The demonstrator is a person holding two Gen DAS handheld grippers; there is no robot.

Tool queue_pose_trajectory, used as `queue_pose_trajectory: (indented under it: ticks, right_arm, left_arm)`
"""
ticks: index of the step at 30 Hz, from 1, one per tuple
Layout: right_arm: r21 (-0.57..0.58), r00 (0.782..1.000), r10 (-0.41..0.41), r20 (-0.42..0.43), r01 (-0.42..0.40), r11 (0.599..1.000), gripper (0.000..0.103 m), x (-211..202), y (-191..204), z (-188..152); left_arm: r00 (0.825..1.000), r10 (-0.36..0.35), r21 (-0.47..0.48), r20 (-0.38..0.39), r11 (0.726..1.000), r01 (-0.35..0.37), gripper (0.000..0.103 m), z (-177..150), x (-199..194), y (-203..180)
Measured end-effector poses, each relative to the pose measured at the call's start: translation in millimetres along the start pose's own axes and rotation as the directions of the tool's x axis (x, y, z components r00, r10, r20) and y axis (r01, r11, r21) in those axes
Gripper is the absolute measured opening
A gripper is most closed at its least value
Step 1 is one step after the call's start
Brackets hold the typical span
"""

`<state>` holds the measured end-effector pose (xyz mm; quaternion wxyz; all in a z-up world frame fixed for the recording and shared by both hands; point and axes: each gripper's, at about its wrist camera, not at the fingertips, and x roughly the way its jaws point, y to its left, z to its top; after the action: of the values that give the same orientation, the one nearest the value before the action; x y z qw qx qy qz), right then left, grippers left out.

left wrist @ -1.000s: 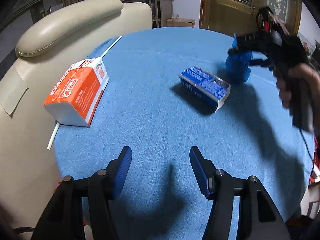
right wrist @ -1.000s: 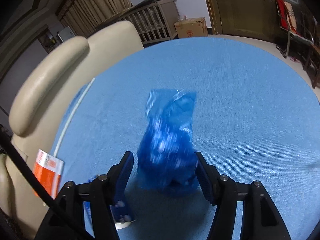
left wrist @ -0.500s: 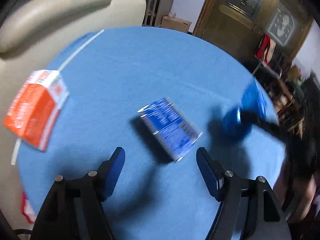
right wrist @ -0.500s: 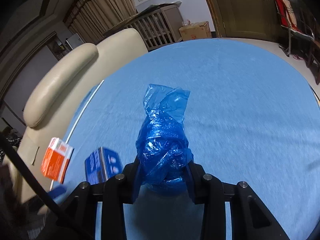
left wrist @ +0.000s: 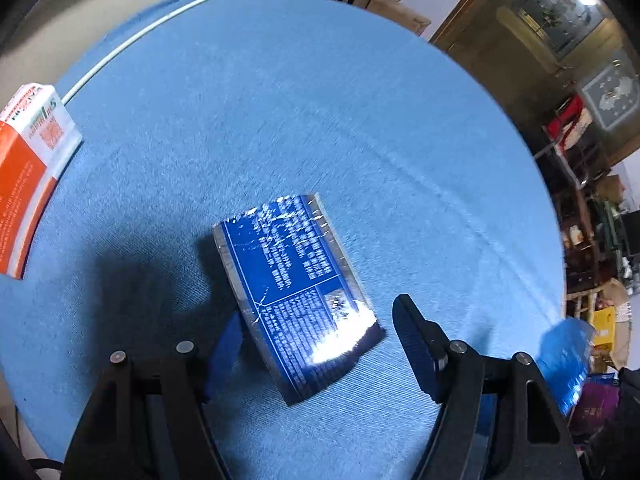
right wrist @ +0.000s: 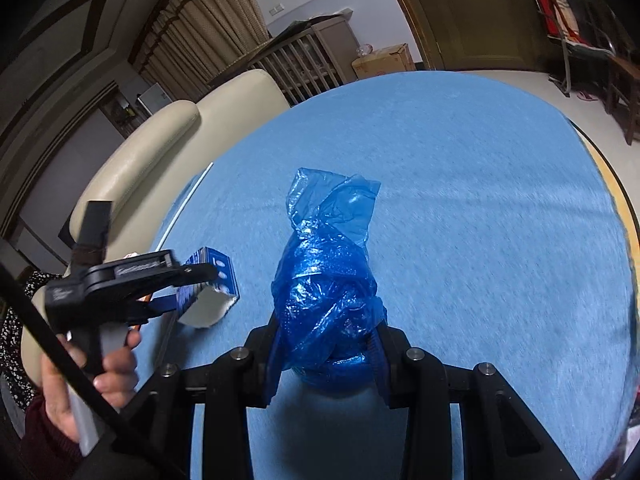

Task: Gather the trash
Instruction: 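Grasp the blue foil packet with the left tool and lift it, then lift the foil packet with the left tool while the right lifts the blue bag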

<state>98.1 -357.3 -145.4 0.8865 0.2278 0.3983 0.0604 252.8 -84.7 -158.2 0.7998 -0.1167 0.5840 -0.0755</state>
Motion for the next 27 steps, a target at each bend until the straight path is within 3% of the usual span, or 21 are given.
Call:
queue_pose_trajectory:
  ticks: [3, 6, 17, 22, 27]
  right_arm:
    - [0.005, 1.000, 0.000, 0.003, 0.000, 1.000, 0.039, -4.6, -4.2, -5.8]
    - [0.018, 1.000, 0.003, 0.007, -0.003, 1.000, 0.039, -7.3, -6.5, -9.0]
    - [0.015, 0.999, 0.004, 0.038, -0.005, 1.000, 0.039, -24.3, 1.2, -17.5]
    - [0.003, 0.997, 0.008, 0.075, -0.008, 1.000, 0.039, -48.3, 6.5, -23.9]
    - [-0.011, 0.993, 0.008, 0.119, -0.007, 1.000, 0.039, -73.4, 15.7, -29.4]
  left_arm:
    - [1.000, 0.005, -0.006, -0.001, 1.000, -0.005, 0.074, -3.4, 6.0, -3.1]
    - [1.000, 0.010, -0.002, 0.013, 1.000, -0.010, 0.063, -6.9, 5.0, -5.1]
    - [0.994, 0.035, 0.093, 0.102, 0.995, -0.044, 0.062, -29.2, -23.5, -28.2]
    - [0.978, 0.070, 0.189, 0.196, 0.976, -0.108, 0.062, -56.8, -55.6, -55.4]
    - [0.947, 0.069, 0.296, 0.312, 0.941, -0.166, 0.062, -91.9, -91.1, -78.4]
